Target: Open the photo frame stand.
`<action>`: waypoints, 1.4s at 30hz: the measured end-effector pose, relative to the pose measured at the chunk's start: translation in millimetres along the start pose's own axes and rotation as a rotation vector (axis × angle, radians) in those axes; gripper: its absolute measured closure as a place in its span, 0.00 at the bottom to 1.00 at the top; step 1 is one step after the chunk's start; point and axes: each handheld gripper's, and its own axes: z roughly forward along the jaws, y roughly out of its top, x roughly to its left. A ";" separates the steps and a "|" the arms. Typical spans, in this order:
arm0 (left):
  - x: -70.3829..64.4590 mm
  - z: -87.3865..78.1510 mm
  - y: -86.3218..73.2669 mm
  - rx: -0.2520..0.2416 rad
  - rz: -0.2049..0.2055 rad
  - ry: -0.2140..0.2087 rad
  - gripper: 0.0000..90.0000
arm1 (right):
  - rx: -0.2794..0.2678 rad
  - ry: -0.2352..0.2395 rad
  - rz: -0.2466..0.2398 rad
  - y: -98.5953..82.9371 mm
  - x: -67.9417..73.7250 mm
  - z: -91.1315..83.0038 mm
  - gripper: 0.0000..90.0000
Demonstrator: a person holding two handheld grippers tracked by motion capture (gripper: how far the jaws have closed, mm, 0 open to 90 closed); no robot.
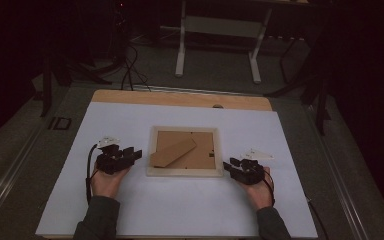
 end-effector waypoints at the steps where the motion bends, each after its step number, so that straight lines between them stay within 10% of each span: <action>1: -0.7 -1.1 2.0 -0.003 -0.002 0.000 0.65 | 0.001 0.002 -0.001 -0.2 0.2 0.0 0.68; 21: -30.4 12.7 43.7 0.060 0.098 -0.094 0.62 | -0.005 0.002 -0.003 0.0 -0.9 -2.4 0.68; 42: -40.2 61.2 43.4 0.178 0.169 -0.182 0.48 | 0.003 0.001 0.007 -0.9 -3.6 -1.0 0.64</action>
